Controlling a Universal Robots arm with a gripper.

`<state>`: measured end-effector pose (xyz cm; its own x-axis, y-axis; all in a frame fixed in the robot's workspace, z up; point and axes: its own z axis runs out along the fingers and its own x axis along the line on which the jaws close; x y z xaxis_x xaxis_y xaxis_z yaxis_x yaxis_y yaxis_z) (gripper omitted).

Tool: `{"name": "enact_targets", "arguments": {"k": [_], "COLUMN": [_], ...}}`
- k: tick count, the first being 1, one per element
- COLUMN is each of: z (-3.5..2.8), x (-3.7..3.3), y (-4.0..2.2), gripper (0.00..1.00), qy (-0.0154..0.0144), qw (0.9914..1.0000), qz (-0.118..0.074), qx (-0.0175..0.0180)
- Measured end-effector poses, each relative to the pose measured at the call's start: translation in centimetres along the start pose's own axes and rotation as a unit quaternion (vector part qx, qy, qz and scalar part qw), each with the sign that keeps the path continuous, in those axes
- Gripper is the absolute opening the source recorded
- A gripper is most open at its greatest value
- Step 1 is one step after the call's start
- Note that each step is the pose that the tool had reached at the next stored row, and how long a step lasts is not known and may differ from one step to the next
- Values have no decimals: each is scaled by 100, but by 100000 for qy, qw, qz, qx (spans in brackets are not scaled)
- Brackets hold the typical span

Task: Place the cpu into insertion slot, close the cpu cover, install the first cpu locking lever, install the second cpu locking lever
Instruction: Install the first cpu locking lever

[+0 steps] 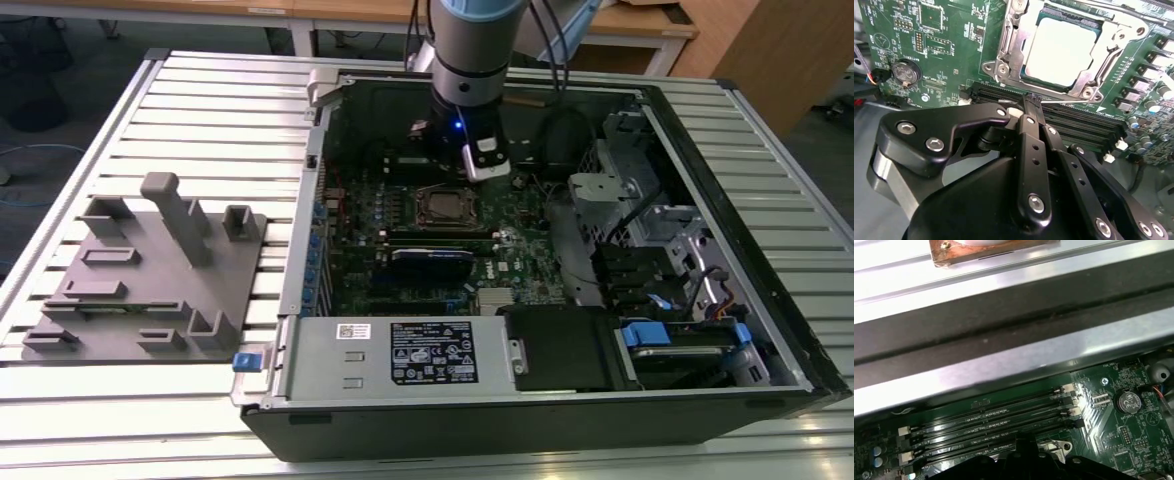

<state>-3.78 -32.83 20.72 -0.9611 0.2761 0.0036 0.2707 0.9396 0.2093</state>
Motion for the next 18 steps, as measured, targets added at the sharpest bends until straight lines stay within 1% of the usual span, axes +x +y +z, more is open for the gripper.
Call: {"name": "enact_targets", "arguments": {"k": [6,18], "z": [11,28], "x": [-18,-7], "y": [7,40], "gripper": [11,11], "qy": [-310,-691], "qw": [99989,99946], "qz": [1420,3208], "qx": [-22,-16]}}
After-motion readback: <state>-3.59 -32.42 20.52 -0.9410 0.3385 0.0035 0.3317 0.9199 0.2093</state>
